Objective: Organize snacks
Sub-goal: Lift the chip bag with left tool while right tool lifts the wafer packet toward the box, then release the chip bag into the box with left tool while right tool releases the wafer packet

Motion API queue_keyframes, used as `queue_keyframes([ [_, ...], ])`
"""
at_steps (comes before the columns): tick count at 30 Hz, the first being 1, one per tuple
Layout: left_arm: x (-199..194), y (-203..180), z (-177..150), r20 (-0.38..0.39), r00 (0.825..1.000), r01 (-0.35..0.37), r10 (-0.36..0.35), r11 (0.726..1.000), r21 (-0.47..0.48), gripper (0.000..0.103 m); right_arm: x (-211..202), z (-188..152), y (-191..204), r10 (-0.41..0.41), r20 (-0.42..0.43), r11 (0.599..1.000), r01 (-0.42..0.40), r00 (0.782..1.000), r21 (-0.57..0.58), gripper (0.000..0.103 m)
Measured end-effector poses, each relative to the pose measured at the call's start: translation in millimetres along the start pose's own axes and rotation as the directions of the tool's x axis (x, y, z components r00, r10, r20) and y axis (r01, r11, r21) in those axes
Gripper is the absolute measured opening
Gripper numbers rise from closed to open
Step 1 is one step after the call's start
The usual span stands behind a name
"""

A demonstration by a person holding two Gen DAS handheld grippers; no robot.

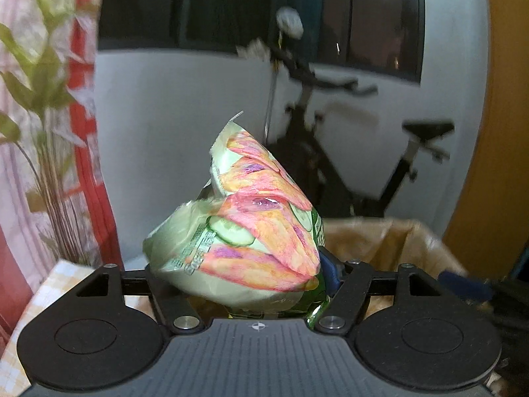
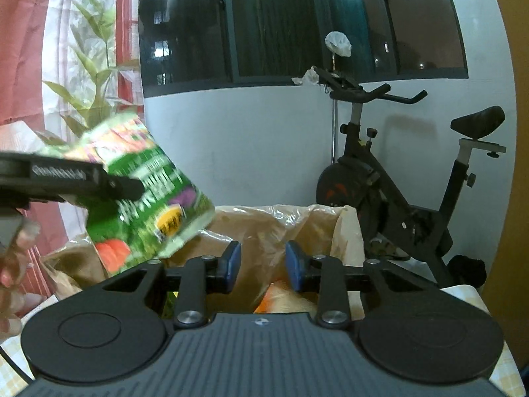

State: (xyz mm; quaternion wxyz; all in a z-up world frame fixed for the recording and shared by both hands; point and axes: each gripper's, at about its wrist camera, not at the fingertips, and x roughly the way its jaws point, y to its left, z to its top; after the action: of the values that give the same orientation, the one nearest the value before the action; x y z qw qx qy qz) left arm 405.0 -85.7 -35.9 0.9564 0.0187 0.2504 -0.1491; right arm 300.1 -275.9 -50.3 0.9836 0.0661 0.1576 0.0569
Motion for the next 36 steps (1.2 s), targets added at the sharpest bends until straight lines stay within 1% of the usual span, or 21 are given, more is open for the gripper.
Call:
queue_keyframes([
  [1,7.9,2.3,-1.9,-0.040,0.999,0.012,-0.012,1.000,-0.002,0.074,-0.5,0.0,-0.1,0.002,-0.001,1.000,-0.002,1.000,0.001,0.033],
  [2,11.3,7.8,-4.1,-0.055,0.998,0.022,-0.023,1.000,-0.012,0.074,-1.4,-0.6,-0.1,0.003,-0.003,1.000,-0.003,1.000,0.004,0.033],
  [4,13.6,12.9,-8.0,-0.050,0.998,0.030,-0.031,0.999,-0.021,0.074,-2.4,-1.9,-1.7,0.005,-0.007,1.000,-0.005,1.000,0.012,0.033],
  [7,17.8,8.4,-11.9,-0.086,0.996,0.037,-0.034,0.999,0.034,0.074,-4.6,-5.3,-3.5,0.007,-0.014,1.000,-0.007,1.000,0.020,0.033],
  [9,17.6,3.4,-13.5,-0.095,0.995,0.033,-0.027,0.998,0.062,0.074,-3.5,-6.1,-4.5,0.006,-0.022,1.000,-0.005,1.000,0.024,0.033],
  [14,31.0,7.0,-7.8,-0.150,0.989,0.017,-0.014,1.000,0.018,0.075,-4.4,-7.8,-4.7,0.010,-0.029,0.999,-0.009,1.000,0.036,0.033],
  [16,30.3,6.6,-4.8,-0.149,0.989,0.020,-0.018,1.000,0.012,0.076,-5.0,-8.2,-4.3,0.011,-0.033,0.999,-0.010,0.999,0.035,0.033],
  [17,26.6,4.9,-3.2,-0.137,0.990,0.047,-0.044,0.999,0.018,0.077,-5.3,-7.4,-3.2,0.010,-0.034,0.999,-0.008,0.999,0.037,0.033],
  [18,20.5,2.9,-2.7,-0.122,0.989,0.090,-0.087,0.996,0.022,0.080,-6.5,-7.0,-3.2,0.011,-0.032,0.999,-0.010,0.999,0.039,0.033],
  [20,6.8,2.2,-0.3,-0.086,0.976,0.201,-0.199,0.980,0.010,0.087,-10.6,-6.5,-3.2,0.017,-0.023,0.999,-0.016,1.000,0.038,0.033],
  [21,0.9,1.5,1.2,-0.072,0.969,0.238,-0.237,0.971,-0.002,0.093,-11.7,-5.8,-3.5,0.019,-0.019,0.999,-0.018,1.000,0.033,0.033],
  [23,-9.1,-0.9,4.2,-0.055,0.956,0.289,-0.289,0.957,-0.009,0.095,-12.5,-4.8,-4.4,0.013,-0.021,1.000,-0.013,1.000,0.028,0.033],
  [24,-12.6,-2.1,5.3,-0.053,0.952,0.302,-0.301,0.953,-0.003,0.095,-13.1,-5.1,-4.3,0.012,-0.023,0.999,-0.011,1.000,0.031,0.033],
  [25,-15.9,-3.3,5.8,-0.050,0.952,0.303,-0.302,0.953,0.008,0.095,-14.1,-5.2,-4.2,0.010,-0.022,0.999,-0.009,1.000,0.037,0.033],
  [27,-22.2,-3.5,4.3,-0.040,0.960,0.279,-0.278,0.960,0.027,0.094,-18.1,-5.5,-3.5,0.009,-0.019,0.999,-0.008,1.000,0.040,0.033],
  [31,-36.1,6.6,-5.7,-0.005,0.969,0.248,-0.248,0.969,0.012,0.093,-26.5,-6.0,-1.3,0.008,-0.014,0.999,-0.008,1.000,0.031,0.033],
  [33,-43.7,8.6,-11.0,0.006,0.978,0.208,-0.208,0.978,0.015,0.092,-30.0,-5.5,-0.3,0.005,-0.012,1.000,-0.004,1.000,0.031,0.033],
  [36,-58.6,10.8,-17.4,0.017,0.992,0.126,-0.127,0.991,0.046,0.092,-34.4,-6.8,0.8,-0.003,-0.013,1.000,0.003,1.000,0.027,0.033],
])
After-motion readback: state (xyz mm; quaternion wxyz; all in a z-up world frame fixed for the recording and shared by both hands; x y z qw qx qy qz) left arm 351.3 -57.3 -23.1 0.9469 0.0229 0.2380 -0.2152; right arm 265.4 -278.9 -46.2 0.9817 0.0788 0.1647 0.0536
